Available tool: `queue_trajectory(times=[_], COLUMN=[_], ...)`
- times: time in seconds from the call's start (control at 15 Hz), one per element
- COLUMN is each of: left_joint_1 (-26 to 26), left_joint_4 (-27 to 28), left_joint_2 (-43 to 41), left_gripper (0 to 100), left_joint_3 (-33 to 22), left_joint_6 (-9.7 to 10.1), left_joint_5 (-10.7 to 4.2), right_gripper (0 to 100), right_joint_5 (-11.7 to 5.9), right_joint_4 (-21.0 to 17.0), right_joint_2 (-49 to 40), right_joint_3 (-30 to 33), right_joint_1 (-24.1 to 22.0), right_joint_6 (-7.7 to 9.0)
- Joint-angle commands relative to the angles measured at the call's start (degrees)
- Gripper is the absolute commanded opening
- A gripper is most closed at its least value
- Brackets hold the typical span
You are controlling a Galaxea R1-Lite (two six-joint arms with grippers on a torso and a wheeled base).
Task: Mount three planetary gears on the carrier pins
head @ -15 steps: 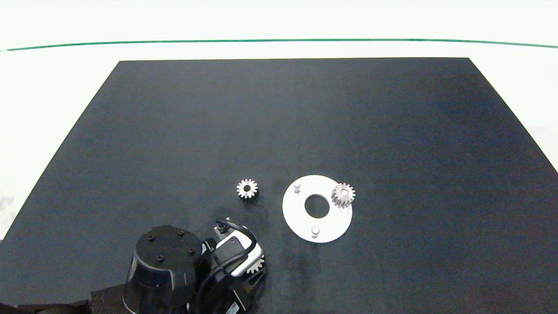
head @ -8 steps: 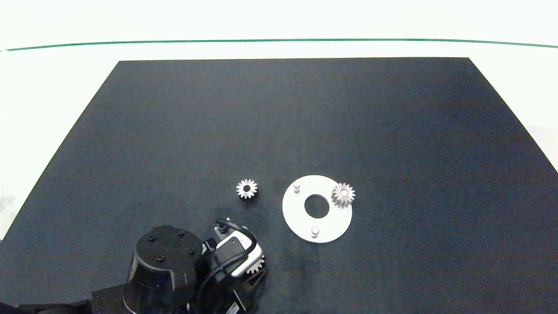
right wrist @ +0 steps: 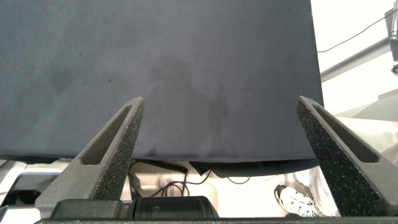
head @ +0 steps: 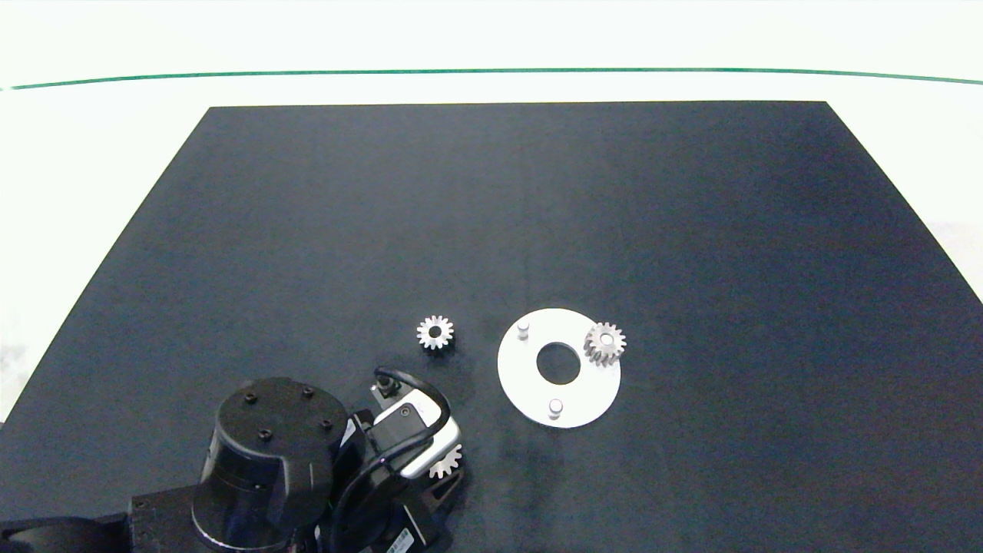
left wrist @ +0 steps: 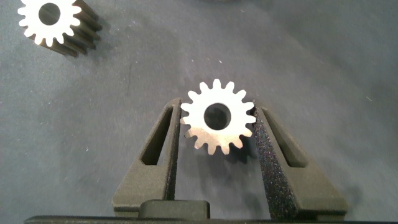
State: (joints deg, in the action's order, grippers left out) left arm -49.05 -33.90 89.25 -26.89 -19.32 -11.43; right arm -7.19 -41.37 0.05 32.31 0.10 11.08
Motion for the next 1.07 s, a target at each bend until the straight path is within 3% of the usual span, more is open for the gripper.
queue_trajectory(times=[0.07, 0.4, 0.8, 1.07], left_joint_1=[-1.75, -6.4, -10.01, -11.77], left_joint_4=[0.24, 0.06, -0.38, -3.19], left_joint_2=[-2.68, -0.13, 7.17, 11.3], left_gripper=[13, 13, 13, 13], left_joint_3=[-3.69, -7.82, -15.12, -16.61], left_joint_6=[-0.1, -0.1, -0.1, -0.1], left_joint_5=[-0.52, -3.33, -3.86, -4.3], right_gripper=[100, 100, 100, 100], right_joint_5=[0.07, -0.1, -0.37, -0.37], right_joint_4=[-0.29, -0.29, -0.29, -0.29], right_joint_2=[0.13, 0.13, 0.13, 0.13], right_joint_3=[-0.31, -0.58, -0.58, -0.49], right_joint_1=[-0.01, -0.01, -0.01, -0.01], right_joint_6=[0.17, 0.17, 0.26, 0.26])
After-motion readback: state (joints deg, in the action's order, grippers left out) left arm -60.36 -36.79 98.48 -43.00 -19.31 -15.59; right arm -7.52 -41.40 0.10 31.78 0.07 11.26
